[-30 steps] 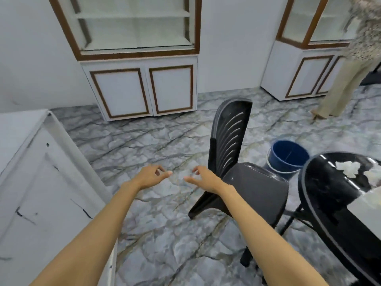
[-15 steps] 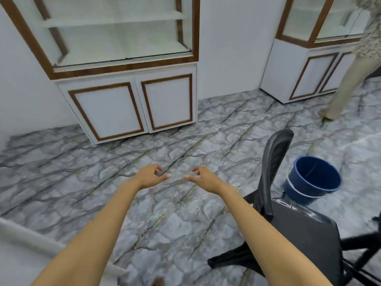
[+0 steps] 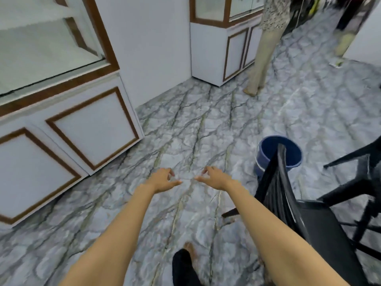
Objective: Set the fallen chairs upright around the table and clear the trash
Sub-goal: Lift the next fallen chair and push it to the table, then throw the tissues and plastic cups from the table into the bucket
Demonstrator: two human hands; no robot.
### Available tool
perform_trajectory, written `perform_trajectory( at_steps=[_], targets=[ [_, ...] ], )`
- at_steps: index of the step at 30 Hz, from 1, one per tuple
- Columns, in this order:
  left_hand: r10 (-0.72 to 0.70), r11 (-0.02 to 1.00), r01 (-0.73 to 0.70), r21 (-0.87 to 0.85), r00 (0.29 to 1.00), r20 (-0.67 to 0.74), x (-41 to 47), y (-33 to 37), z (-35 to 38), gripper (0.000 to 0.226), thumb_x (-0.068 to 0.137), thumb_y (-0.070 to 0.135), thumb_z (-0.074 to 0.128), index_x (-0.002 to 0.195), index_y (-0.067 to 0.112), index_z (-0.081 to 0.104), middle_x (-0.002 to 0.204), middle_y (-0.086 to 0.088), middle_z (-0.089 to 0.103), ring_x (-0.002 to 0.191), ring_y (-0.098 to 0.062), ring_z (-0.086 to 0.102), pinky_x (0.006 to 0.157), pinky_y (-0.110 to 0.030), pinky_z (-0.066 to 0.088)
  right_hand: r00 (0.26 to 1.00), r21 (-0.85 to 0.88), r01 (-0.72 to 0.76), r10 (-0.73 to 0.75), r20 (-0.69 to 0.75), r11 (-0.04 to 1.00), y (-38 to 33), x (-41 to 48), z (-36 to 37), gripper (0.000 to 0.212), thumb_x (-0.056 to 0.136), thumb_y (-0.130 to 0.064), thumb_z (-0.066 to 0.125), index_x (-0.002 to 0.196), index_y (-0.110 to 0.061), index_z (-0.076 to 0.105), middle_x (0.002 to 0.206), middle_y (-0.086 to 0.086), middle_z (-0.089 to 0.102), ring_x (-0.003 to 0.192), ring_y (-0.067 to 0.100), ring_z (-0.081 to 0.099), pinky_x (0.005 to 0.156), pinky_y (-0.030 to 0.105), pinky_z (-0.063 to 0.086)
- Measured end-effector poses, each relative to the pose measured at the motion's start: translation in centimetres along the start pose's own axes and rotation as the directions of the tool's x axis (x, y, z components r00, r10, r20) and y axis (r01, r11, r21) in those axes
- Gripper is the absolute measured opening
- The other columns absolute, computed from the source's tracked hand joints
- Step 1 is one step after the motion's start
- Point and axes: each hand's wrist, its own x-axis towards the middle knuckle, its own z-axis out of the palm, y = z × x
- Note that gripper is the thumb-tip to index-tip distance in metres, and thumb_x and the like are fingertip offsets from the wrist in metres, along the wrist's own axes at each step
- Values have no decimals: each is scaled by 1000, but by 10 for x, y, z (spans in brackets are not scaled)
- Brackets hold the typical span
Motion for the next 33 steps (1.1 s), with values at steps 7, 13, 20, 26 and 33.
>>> perform_trajectory(
  at_steps=[7,13,20,26,33],
  targets=[
    [58,996,-67,54,986,159,157,26,-64,59,84,54,54,125,12,49,123,-13,58,110,-26,57,87,-31,44,987,114,-131,141,-79,985,22,113,-85,71,87,-65,42,135,-12,39,143,12,38,125,30,45,102,44,40],
    [187,966,-228,120,941,282,276,80,-99,58,85,52,54,124,10,49,121,-13,59,109,-26,57,85,-29,43,949,219,-254,287,-131,942,56,164,-148,70,89,-62,43,137,-11,38,144,11,36,127,28,43,102,41,39],
    [416,837,-521,167,805,423,401,193,-129,55,86,48,55,125,9,49,121,-14,59,110,-28,56,89,-33,44,816,369,-432,531,-227,823,115,202,-218,69,88,-63,42,133,-10,41,139,12,41,122,29,46,100,40,40],
    [526,650,-734,197,622,580,471,296,-133,55,85,50,56,124,10,50,118,-12,60,108,-25,57,90,-32,44,600,631,-484,755,-265,607,159,196,-257,63,88,-61,45,127,-11,46,130,11,44,112,28,50,94,40,44],
    [578,422,-902,94,347,739,479,407,-78,48,84,48,58,114,11,53,101,-6,57,96,-22,57,80,-30,43,359,776,-520,916,-181,357,208,147,-260,64,87,-63,46,125,-11,47,130,9,45,114,27,49,93,38,43]
  ],
)
